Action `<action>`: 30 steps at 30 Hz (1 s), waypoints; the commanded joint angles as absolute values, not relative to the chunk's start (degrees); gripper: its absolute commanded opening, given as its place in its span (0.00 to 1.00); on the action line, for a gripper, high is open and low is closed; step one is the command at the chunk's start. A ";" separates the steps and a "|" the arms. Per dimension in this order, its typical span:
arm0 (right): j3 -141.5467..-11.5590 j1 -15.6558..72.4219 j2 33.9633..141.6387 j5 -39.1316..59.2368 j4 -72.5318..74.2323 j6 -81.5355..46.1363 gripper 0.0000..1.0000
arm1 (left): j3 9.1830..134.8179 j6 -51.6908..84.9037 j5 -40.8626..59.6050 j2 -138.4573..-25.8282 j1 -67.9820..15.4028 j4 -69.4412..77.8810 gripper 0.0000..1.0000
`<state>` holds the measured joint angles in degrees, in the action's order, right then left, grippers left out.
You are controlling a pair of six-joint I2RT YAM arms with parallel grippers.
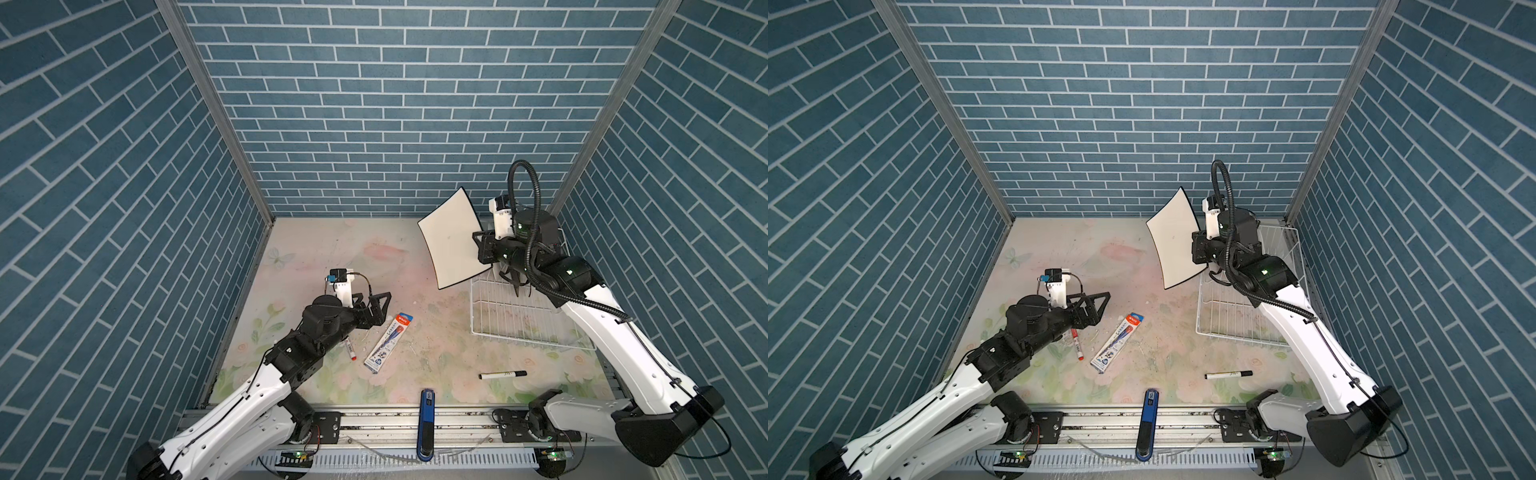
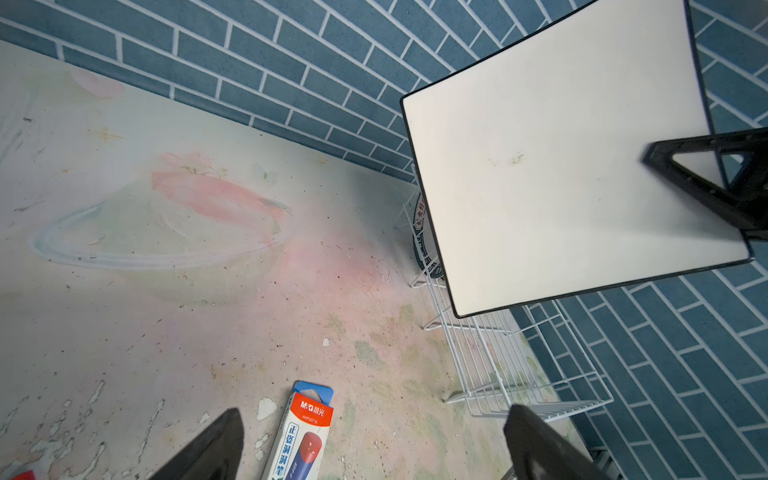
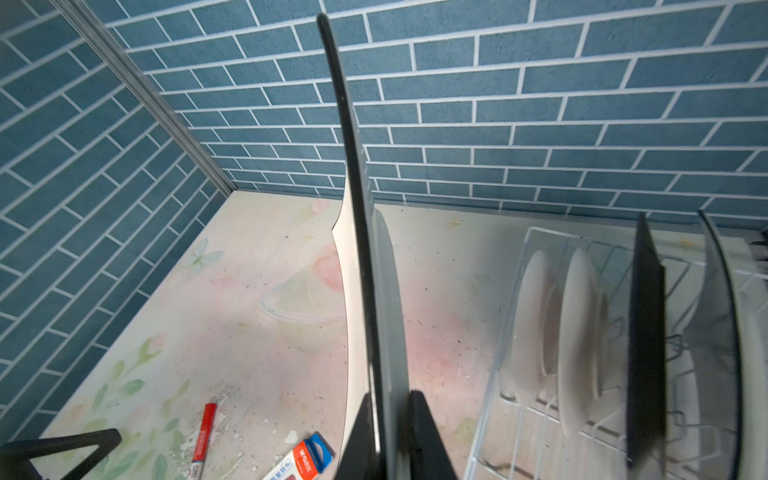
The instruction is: Unload the plates from the dish rack
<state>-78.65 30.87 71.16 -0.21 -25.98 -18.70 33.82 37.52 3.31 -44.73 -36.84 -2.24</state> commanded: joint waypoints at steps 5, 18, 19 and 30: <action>-72.52 31.31 72.13 4.74 5.43 -32.98 0.00 | 36.06 43.71 16.47 -47.25 -28.37 3.10 1.00; -63.08 31.52 74.91 5.36 27.07 -44.28 0.00 | 36.22 53.46 30.75 -53.93 -18.23 16.62 1.00; -61.75 31.61 75.25 4.37 30.73 -45.99 0.00 | 36.12 54.33 31.23 -54.41 -17.98 18.04 1.00; -58.80 34.89 84.75 0.05 57.62 -52.33 0.00 | 36.74 60.24 30.06 -58.02 -17.93 26.42 1.00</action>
